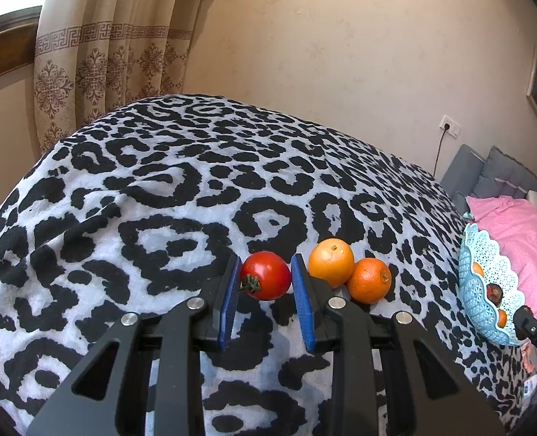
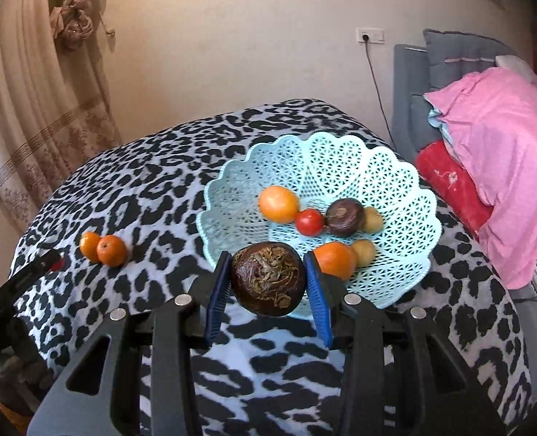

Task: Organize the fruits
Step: 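Carry the dark brown fruit into the blue basket and open the right tool, then carry the red tomato into the blue basket and open the left tool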

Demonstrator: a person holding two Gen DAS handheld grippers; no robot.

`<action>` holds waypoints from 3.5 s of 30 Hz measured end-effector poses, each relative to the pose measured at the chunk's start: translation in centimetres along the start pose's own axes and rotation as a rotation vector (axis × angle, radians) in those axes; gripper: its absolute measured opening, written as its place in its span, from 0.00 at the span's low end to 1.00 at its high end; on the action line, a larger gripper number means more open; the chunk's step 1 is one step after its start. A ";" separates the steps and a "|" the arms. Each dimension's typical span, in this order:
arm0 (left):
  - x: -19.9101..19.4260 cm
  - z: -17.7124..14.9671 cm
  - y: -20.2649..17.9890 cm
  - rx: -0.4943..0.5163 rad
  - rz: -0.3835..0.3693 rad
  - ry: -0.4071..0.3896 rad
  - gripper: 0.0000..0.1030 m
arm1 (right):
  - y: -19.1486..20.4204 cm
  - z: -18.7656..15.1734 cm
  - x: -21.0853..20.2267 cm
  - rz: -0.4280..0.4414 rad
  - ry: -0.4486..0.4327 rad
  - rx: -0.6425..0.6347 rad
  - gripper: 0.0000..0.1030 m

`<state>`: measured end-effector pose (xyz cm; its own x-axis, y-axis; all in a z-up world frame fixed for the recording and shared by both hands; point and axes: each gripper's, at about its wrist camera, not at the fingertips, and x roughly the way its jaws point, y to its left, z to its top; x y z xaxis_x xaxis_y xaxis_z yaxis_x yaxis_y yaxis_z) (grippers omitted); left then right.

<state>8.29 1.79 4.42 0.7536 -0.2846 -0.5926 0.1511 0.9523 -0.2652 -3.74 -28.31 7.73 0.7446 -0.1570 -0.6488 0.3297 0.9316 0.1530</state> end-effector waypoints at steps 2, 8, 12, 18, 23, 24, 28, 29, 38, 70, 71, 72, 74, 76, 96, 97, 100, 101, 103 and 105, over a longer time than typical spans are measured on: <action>0.0 0.0 0.0 -0.001 0.001 0.000 0.28 | -0.3 0.0 0.5 -0.010 0.008 0.004 0.40; 0.1 0.0 0.0 -0.001 -0.002 0.004 0.28 | -1.1 -0.1 2.5 -0.028 0.045 0.021 0.40; 0.1 -0.1 0.0 -0.001 -0.001 0.005 0.28 | -1.4 0.0 3.1 -0.028 0.055 0.034 0.40; 0.1 0.0 0.0 0.001 -0.001 0.005 0.28 | -1.3 0.0 2.7 -0.023 0.041 0.050 0.48; 0.1 0.0 0.0 0.005 -0.001 0.003 0.28 | -1.9 -0.2 1.5 -0.023 0.018 0.071 0.48; 0.1 -0.1 -0.1 0.008 0.000 0.002 0.28 | -1.9 -0.2 1.3 -0.023 0.014 0.072 0.48; 0.1 -0.1 -0.2 0.020 0.006 -0.002 0.28 | -2.2 -0.6 0.4 -0.022 -0.002 0.075 0.48; 0.2 -0.1 -0.3 0.022 0.008 -0.002 0.28 | -2.3 -0.7 0.2 -0.021 -0.005 0.077 0.48; 0.4 -0.1 -0.8 0.039 0.052 0.001 0.28 | -3.2 -2.2 -1.4 0.000 -0.043 0.086 0.48; -0.9 -2.5 -20.7 0.285 -0.173 0.061 0.28 | -7.5 -6.6 -1.9 0.077 -0.012 0.184 0.55; -0.8 -2.5 -21.0 0.287 -0.177 0.065 0.28 | -7.5 -6.6 -1.8 0.080 -0.011 0.186 0.55; -0.5 -2.5 -21.5 0.292 -0.180 0.071 0.28 | -7.6 -6.6 -1.8 0.082 -0.011 0.188 0.55; -0.2 -2.5 -22.3 0.300 -0.187 0.077 0.28 | -7.6 -6.6 -1.8 0.088 -0.010 0.192 0.55; 0.1 -2.6 -22.8 0.307 -0.192 0.082 0.28 | -7.7 -6.6 -1.8 0.093 -0.007 0.196 0.55; 1.2 -3.2 -23.9 0.327 -0.211 0.109 0.63 | -7.9 -6.5 -1.6 0.099 -0.001 0.203 0.55; 1.1 -3.2 -23.8 0.326 -0.211 0.109 0.64 | -7.9 -6.5 -1.6 0.099 -0.001 0.202 0.55; 1.0 -3.2 -23.5 0.325 -0.212 0.110 0.73 | -7.9 -6.5 -1.5 0.099 -0.001 0.203 0.55; 0.9 -3.2 -23.3 0.323 -0.211 0.108 0.76 | -7.8 -6.6 -1.5 0.099 -0.001 0.202 0.55; 0.9 -3.2 -23.0 0.319 -0.208 0.108 0.77 | -7.9 -6.5 -1.6 0.099 -0.001 0.203 0.55; 0.7 -3.2 -22.6 0.311 -0.205 0.109 0.77 | -7.9 -6.5 -1.6 0.100 -0.001 0.203 0.55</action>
<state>3.40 -20.28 7.57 0.6174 -0.4669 -0.6331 0.4914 0.8574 -0.1530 -11.32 -33.28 2.67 0.7801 -0.0679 -0.6219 0.3645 0.8572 0.3637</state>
